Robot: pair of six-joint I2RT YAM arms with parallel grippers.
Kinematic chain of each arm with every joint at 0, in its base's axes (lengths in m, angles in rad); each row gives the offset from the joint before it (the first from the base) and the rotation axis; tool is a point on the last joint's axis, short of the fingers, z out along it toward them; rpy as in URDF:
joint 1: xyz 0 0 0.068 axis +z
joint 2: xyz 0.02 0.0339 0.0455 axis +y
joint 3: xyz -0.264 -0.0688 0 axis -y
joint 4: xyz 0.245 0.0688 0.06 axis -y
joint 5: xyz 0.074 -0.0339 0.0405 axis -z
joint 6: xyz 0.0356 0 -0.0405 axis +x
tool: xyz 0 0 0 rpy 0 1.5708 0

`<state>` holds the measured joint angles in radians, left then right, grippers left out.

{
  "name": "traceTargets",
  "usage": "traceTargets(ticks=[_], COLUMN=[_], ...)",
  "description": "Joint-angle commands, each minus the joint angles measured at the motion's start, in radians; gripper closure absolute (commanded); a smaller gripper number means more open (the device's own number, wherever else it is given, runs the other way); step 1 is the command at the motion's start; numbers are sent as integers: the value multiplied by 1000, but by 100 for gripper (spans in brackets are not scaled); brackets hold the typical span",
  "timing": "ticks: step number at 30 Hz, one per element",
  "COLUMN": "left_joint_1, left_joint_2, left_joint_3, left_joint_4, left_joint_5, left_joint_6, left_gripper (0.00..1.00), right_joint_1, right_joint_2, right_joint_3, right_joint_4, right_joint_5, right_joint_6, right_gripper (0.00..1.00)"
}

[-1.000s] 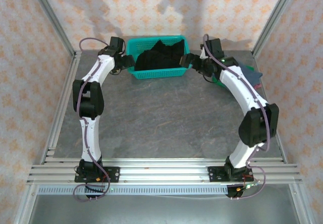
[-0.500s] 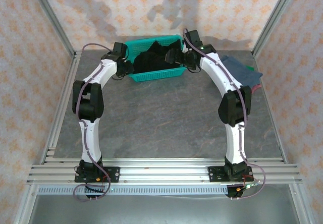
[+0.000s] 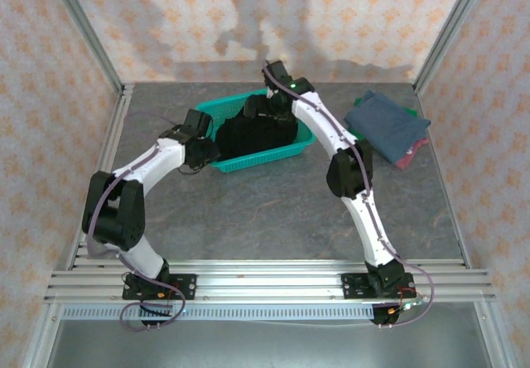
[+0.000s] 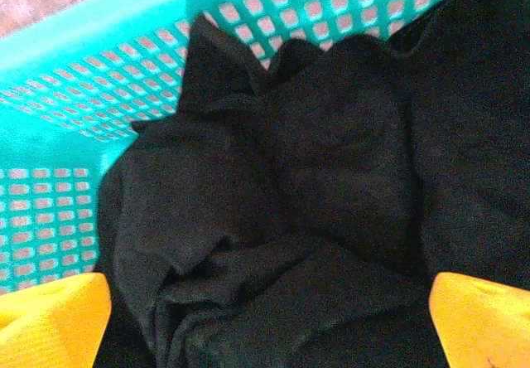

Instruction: Fold and stack the t-shirts

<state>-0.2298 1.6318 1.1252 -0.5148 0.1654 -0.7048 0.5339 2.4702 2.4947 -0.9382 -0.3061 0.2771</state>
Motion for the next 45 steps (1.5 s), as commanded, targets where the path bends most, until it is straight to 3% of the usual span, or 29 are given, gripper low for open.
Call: traceTargets(ticks=[1, 5, 7, 10, 12, 13, 19, 26, 29, 34, 38, 41, 45], left_joint_1=[-10, -15, -20, -22, -21, -19, 52, 205, 277, 370, 401, 401, 403], left_joint_2=[-61, -128, -153, -203, -226, -234, -288, -268, -235, -176, -132, -95, -29], left_joint_3=[-81, -143, -159, -215, -238, -239, -216, -152, -115, -40, -17, 13, 70], left_joint_4=[-48, -26, -37, -5, -5, -10, -69, -91, -90, -103, -70, -71, -52], left_joint_5=[-53, -72, -87, -87, -103, -112, -167, -208, -224, -276, -282, -304, -316], left_joint_6=[-121, -168, -184, -232, -250, -254, -285, -357, -392, -482, -587, -640, -664], left_gripper=[100, 100, 100, 100, 100, 100, 100, 100, 100, 100, 100, 100, 100], right_joint_1=[46, 92, 97, 95, 93, 88, 66, -40, -59, -91, -100, -98, -97], right_joint_2=[54, 84, 100, 122, 117, 105, -154, -400, -466, -543, -581, -632, -748], right_joint_3=[-12, -60, -89, -65, -7, 33, 120, 147, 199, 223, 196, 60, -331], right_joint_4=[-84, -104, -85, -63, -51, -48, 181, 484, 551, 488, 255, 138, 94], right_joint_5=[65, 136, 145, 150, 128, 99, -115, -281, -319, -341, -310, -319, -283], right_joint_6=[2, -6, 13, 53, 67, 82, 109, 372, 413, 421, 298, 239, 169], right_gripper=[4, 12, 25, 68, 91, 98, 100, 100, 100, 100, 100, 100, 100])
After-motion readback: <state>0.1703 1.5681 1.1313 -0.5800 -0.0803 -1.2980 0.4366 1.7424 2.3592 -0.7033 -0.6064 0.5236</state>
